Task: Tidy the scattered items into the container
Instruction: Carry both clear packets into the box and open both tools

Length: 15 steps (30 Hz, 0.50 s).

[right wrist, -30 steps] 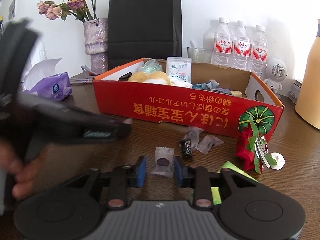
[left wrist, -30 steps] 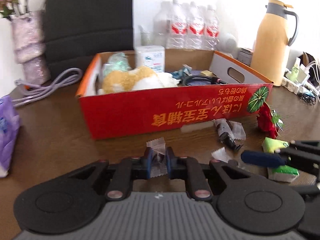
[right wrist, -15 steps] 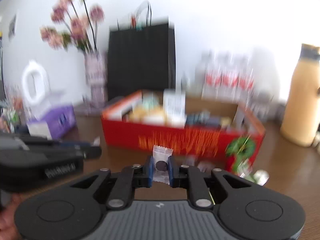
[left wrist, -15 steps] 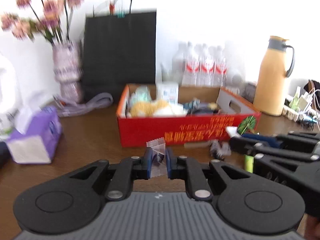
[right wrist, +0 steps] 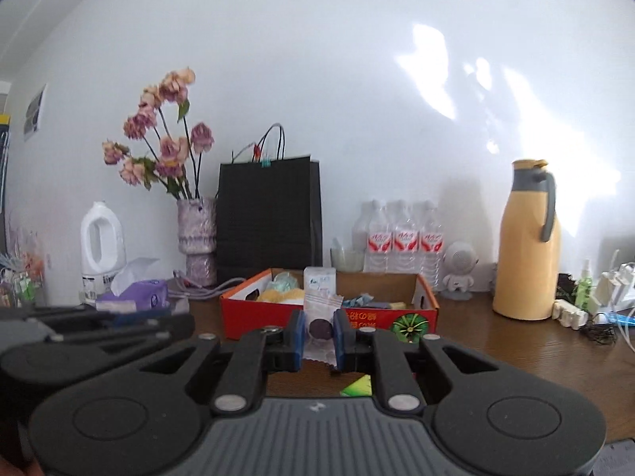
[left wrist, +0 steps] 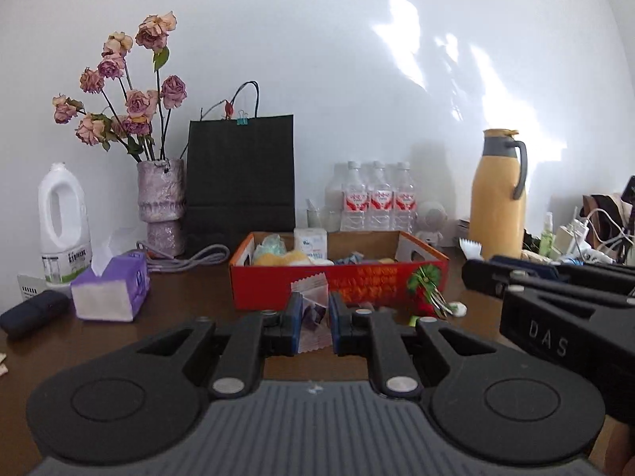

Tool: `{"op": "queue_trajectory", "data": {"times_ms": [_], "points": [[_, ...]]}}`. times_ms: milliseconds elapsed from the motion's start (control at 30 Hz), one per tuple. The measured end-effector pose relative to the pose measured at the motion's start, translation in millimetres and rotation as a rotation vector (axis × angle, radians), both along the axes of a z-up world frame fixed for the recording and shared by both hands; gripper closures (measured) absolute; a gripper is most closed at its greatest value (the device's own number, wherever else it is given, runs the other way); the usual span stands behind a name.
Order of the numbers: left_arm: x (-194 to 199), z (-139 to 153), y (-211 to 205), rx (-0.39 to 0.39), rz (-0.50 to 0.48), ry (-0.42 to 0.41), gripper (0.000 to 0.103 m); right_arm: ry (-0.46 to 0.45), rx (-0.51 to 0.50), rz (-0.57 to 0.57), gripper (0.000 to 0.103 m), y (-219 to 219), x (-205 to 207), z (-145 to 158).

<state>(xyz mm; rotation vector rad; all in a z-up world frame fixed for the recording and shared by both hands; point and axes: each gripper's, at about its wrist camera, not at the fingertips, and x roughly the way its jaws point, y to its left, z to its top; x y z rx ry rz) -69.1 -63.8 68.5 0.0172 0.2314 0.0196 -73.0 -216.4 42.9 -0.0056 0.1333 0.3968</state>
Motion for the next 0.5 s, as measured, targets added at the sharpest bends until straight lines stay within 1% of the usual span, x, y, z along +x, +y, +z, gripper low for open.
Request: {"op": "queue_trajectory", "data": {"times_ms": [67, 133, 233, 267, 367, 467, 500], "points": [[-0.8, -1.1, -2.3, -0.002, -0.009, 0.015, 0.088, -0.01, 0.009, -0.013, 0.089, -4.2, -7.3, -3.7], [3.6, 2.8, -3.0, -0.008, -0.013, 0.006, 0.088, -0.009, 0.011, -0.021, 0.089, -6.9, -5.5, -2.5], [25.5, 19.5, -5.8, -0.017, -0.055, -0.016, 0.088, -0.019, 0.011, -0.036, 0.089, -10.0, 9.5, 7.3], [40.0, 28.6, -7.0, -0.021, -0.079, -0.014, 0.088, -0.022, 0.011, -0.038, 0.089, -11.0, 19.2, 13.3], [104.1, 62.2, -5.8, -0.09, -0.161, 0.045, 0.088, -0.008, 0.014, -0.043, 0.089, -14.4, 64.2, 41.0], [183.5, 96.5, -11.3, -0.116, -0.205, 0.096, 0.088, 0.027, 0.029, -0.038, 0.089, -21.1, 129.2, 80.1], [212.6, 105.8, -13.9, -0.124, -0.228, 0.129, 0.088, 0.041, 0.022, -0.037, 0.089, -22.5, 154.2, 93.7]]}}
